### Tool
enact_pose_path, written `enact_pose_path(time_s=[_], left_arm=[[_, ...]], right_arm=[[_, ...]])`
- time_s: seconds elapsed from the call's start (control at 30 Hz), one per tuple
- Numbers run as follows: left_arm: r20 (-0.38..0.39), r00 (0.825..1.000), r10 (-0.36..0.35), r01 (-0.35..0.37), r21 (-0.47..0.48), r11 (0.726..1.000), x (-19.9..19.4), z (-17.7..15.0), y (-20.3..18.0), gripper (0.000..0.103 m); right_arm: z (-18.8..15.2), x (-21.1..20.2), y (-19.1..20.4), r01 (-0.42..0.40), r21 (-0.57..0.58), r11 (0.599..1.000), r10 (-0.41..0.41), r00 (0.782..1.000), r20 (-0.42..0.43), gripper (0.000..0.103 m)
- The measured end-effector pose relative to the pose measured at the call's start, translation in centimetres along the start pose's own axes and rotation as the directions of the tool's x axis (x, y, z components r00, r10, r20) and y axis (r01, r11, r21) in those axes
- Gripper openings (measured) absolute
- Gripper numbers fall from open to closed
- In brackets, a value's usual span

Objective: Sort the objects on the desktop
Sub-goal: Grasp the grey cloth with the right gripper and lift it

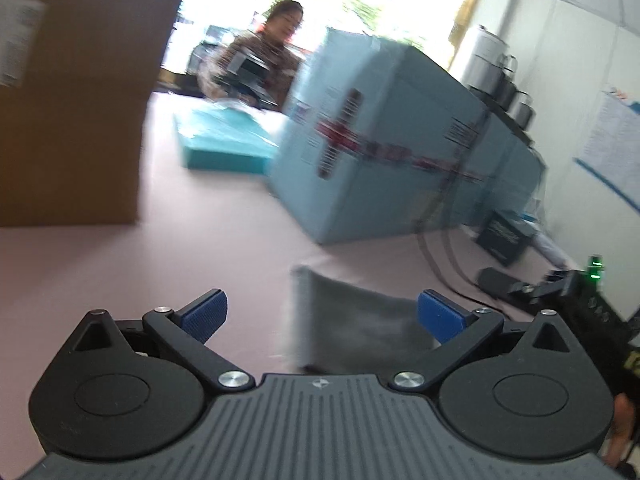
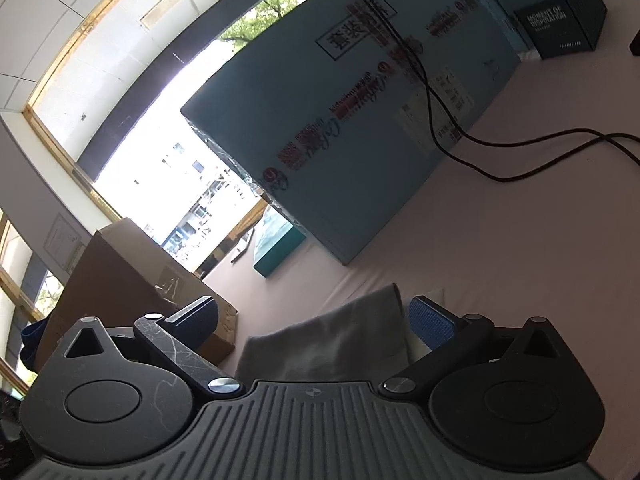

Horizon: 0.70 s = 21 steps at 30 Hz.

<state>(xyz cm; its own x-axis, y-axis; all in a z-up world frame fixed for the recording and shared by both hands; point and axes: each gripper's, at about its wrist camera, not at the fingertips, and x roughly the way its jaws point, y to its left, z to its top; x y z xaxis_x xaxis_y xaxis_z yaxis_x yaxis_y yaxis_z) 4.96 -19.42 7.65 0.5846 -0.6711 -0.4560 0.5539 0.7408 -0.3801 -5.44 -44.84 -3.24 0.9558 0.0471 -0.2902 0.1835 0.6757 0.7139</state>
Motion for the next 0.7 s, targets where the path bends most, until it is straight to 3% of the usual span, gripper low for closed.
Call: enact_pose_path(time_s=[0.1, 0.2, 0.3, 0.43, 0.5, 0.7], left_arm=[[-0.020, 0.995, -0.102, 0.102, 0.002, 0.995, 1.1, 0.3, -0.8, 0.097], [-0.026, 0.987, -0.161, 0.161, 0.003, 0.987, 1.3, 0.5, -0.5, 0.097], [-0.048, 0.987, -0.152, 0.152, -0.004, 0.988, 2.3, 0.1, 0.1, 0.097], [-0.101, 0.969, -0.227, 0.219, -0.086, 0.972, 3.7, -0.5, 2.1, 0.096], [-0.118, 0.966, -0.232, 0.218, -0.120, 0.969, 4.5, -0.8, 2.6, 0.093], [-0.150, 0.960, -0.238, 0.228, -0.080, 0.970, 4.8, -1.4, 2.3, 0.092]], right_arm=[[-0.4, -0.1, 0.8, -0.039, -0.042, 0.998, 0.038, 0.999, -0.032, 0.084], [-0.9, 0.5, 2.0, -0.002, -0.149, 0.989, -0.002, 1.000, -0.029, 0.083], [-1.1, 1.1, 2.1, 0.037, -0.186, 0.982, -0.044, 0.998, -0.032, 0.079], [-0.7, 1.8, 0.6, 0.073, -0.135, 0.988, -0.081, 0.995, -0.053, 0.074], [-0.5, 1.9, 0.0, 0.082, -0.109, 0.991, -0.089, 0.994, -0.056, 0.068], [-0.9, 2.0, 0.5, 0.120, -0.167, 0.979, -0.130, 0.990, -0.053, 0.061]])
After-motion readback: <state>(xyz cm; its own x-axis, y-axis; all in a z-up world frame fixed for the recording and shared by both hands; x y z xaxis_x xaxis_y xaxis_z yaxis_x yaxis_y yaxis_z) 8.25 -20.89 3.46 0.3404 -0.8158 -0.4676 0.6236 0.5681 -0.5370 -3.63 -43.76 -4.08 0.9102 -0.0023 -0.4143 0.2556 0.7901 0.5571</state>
